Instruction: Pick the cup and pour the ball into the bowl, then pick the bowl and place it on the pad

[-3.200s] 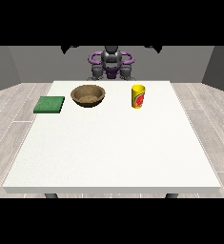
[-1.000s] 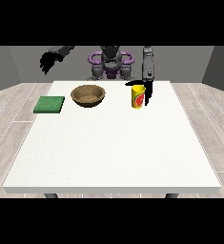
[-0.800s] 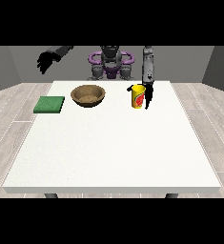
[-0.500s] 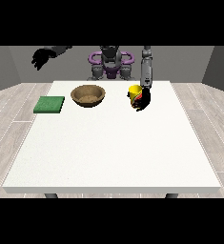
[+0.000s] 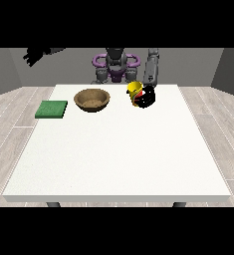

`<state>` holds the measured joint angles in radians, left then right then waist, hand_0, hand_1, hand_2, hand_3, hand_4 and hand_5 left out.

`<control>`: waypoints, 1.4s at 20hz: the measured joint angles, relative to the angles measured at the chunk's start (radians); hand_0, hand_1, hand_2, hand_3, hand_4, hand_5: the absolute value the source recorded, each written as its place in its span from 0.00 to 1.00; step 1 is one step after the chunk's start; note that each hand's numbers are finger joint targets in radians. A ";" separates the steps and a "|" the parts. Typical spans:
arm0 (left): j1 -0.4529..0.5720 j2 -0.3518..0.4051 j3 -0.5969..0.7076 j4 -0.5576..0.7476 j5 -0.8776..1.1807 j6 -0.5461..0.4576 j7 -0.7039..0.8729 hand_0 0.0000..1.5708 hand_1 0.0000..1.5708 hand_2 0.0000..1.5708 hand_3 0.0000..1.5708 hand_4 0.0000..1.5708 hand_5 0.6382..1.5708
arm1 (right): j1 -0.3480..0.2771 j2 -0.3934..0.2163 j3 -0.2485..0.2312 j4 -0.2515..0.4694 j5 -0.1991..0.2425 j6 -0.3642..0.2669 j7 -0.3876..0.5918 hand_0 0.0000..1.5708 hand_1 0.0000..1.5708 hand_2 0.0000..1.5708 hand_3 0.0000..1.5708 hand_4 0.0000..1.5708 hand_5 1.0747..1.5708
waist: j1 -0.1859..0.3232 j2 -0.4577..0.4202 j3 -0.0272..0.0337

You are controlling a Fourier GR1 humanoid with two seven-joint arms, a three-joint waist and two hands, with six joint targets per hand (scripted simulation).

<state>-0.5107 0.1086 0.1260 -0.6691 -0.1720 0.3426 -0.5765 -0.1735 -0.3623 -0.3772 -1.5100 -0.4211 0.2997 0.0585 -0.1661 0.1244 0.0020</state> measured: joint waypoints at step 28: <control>-0.519 -0.105 -0.716 0.222 -1.027 0.043 1.112 0.77 0.77 1.00 1.00 0.67 1.00 | -0.073 -0.038 -0.011 0.359 0.029 0.081 -0.058 0.00 0.00 0.00 0.18 0.44 0.96 | 0.019 -0.180 -0.0003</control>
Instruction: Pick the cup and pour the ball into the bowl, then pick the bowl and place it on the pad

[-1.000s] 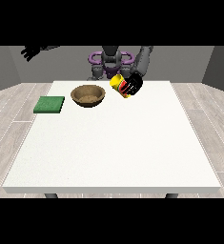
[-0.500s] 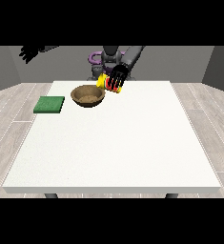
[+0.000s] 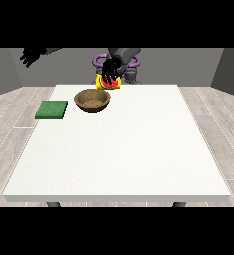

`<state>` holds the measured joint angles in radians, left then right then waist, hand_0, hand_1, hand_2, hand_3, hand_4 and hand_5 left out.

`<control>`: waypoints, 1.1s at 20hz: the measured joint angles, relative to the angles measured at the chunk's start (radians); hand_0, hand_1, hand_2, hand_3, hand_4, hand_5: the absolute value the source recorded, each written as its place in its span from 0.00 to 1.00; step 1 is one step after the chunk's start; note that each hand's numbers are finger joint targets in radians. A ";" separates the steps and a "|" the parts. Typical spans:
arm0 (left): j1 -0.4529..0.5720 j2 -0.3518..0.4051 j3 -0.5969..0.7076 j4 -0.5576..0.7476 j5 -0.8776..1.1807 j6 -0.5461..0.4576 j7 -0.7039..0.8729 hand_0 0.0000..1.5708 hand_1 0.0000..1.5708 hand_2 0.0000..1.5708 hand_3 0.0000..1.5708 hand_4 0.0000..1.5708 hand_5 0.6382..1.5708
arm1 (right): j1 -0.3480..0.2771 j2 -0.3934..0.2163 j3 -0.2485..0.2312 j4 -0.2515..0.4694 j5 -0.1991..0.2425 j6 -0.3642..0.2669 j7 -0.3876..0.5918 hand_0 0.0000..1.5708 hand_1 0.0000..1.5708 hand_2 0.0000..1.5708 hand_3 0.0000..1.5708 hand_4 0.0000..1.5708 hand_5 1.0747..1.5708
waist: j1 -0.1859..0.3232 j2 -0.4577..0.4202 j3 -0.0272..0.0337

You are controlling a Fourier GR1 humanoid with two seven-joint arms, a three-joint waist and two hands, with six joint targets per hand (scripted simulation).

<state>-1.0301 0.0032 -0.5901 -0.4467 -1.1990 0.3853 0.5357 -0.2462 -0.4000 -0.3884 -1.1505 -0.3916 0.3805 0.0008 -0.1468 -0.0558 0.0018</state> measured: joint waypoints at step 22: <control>0.150 0.115 0.159 -0.396 0.217 -0.119 -0.076 0.27 0.27 0.09 0.01 0.78 0.96 | 0.039 0.045 0.023 0.023 0.050 -0.085 0.000 0.00 0.00 0.00 0.07 0.50 0.97 | 0.102 -0.090 -0.0080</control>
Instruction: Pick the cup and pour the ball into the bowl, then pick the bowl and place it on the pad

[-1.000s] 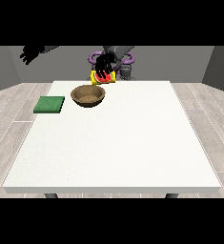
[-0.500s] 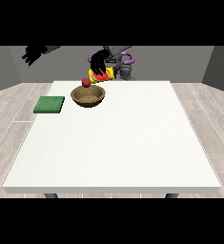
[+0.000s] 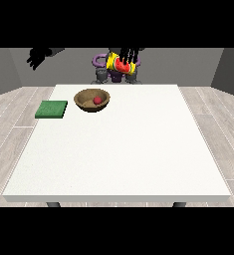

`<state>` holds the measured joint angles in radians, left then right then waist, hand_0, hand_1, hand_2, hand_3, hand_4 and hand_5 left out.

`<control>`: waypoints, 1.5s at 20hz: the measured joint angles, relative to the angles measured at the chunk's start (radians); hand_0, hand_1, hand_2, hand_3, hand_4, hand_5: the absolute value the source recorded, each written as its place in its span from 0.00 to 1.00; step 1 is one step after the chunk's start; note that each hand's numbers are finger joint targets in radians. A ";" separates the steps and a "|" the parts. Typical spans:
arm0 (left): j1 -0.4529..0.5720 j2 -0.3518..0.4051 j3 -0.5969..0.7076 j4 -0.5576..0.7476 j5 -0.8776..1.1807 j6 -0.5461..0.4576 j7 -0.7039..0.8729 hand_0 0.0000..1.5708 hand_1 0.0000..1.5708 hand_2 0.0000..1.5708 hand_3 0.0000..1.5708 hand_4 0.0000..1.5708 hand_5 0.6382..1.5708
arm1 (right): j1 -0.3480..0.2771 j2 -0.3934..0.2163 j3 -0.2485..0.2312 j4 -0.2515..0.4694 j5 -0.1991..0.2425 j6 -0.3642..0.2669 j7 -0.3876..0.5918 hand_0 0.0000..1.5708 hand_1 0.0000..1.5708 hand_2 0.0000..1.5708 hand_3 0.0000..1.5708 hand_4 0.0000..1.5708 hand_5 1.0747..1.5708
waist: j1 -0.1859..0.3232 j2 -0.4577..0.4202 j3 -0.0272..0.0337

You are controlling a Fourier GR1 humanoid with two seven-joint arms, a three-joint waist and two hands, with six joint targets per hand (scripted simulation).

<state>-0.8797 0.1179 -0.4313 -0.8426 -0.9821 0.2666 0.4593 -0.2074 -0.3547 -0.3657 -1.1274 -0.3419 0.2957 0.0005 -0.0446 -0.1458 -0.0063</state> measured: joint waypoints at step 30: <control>0.156 0.375 0.833 -0.309 1.148 -0.556 -0.300 0.00 0.00 0.00 0.00 0.65 0.96 | -0.067 0.229 0.062 0.284 0.109 -0.174 -0.311 0.00 0.00 0.00 0.00 0.34 0.96 | 0.158 0.217 0.0068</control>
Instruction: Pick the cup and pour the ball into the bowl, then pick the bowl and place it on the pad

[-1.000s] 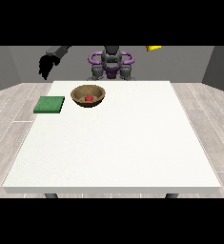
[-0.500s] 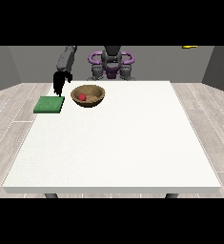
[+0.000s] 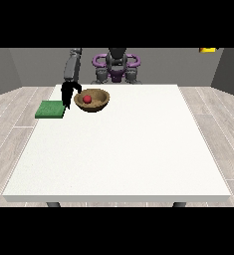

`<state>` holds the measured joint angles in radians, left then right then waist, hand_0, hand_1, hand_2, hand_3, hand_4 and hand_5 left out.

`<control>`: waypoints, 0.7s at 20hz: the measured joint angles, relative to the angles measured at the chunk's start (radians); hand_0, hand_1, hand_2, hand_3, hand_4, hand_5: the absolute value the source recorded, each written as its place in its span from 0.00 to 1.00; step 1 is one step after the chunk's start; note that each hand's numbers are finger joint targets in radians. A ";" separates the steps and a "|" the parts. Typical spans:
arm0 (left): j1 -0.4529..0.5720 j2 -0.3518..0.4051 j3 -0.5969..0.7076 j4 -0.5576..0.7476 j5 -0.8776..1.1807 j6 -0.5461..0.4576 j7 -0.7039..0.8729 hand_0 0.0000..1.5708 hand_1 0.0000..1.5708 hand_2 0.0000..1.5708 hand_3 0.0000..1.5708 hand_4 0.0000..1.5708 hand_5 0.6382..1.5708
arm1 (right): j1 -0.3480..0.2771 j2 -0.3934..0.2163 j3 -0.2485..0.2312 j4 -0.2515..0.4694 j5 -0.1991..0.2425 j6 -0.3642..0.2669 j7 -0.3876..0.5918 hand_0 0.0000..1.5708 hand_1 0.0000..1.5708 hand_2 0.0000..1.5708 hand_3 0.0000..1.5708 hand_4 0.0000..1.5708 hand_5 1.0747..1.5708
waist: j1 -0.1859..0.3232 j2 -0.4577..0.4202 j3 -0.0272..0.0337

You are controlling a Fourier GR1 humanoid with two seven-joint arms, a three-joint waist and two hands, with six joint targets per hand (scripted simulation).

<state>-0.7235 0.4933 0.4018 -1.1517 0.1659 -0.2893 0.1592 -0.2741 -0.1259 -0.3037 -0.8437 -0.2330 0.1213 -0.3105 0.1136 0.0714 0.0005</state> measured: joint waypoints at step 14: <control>0.020 0.089 0.044 -0.067 0.100 -0.065 0.025 0.00 0.00 0.00 0.00 0.65 0.96 | -0.007 0.006 0.000 0.064 0.015 -0.007 -0.188 0.00 0.00 0.00 0.00 0.29 0.96 | 0.014 0.069 -0.0342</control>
<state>-0.7036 0.5819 0.4454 -1.2191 0.2662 -0.3541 0.1838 -0.2811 -0.1197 -0.3040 -0.7797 -0.2179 0.1144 -0.4982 0.1280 0.1404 -0.0337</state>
